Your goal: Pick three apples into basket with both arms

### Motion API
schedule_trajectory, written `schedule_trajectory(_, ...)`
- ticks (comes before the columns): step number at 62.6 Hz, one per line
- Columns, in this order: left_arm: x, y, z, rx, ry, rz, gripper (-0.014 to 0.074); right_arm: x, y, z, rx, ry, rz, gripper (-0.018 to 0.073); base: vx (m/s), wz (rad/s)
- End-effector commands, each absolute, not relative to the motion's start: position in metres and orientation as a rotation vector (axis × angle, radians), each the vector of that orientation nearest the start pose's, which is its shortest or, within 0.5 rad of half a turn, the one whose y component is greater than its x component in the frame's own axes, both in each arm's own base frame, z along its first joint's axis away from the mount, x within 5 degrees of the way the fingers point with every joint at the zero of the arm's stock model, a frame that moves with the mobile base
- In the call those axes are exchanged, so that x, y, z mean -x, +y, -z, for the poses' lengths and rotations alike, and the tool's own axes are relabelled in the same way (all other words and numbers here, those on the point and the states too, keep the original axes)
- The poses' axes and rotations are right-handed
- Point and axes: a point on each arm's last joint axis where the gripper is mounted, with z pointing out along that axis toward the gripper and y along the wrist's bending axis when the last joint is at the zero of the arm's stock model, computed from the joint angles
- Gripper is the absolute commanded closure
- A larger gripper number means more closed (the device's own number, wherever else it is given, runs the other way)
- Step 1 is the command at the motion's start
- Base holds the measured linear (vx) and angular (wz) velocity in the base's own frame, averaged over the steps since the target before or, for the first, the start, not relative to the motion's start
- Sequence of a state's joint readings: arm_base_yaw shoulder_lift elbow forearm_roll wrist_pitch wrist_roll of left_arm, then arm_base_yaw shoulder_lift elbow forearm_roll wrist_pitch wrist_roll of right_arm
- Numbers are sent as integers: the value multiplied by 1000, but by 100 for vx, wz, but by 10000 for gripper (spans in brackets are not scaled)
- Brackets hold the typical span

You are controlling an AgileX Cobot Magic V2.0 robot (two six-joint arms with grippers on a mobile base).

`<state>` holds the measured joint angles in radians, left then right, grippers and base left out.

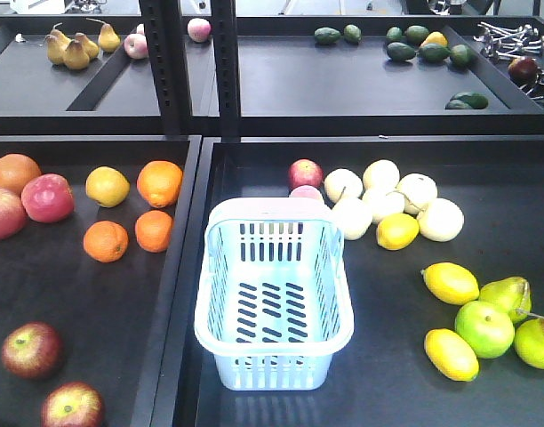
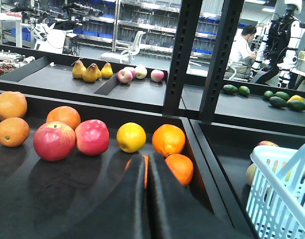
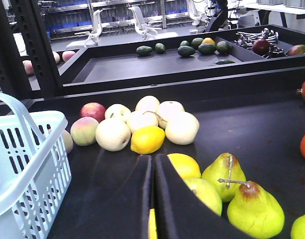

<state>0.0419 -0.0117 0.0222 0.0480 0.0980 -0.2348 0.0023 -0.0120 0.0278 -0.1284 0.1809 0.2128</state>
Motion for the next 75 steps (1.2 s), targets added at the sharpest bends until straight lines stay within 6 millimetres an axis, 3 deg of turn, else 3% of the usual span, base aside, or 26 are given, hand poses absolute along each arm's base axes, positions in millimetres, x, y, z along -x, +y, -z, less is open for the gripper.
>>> schedule_trajectory(1, -55, 2, -203, 183, 1495, 129, 603, -56, -1, -191, -64, 1601, -44, 564, 0, 0)
schedule_trajectory(75, -55, 2, -203, 184, 1487, 131, 603, -56, -1, -191, -64, 1601, -44, 564, 0, 0)
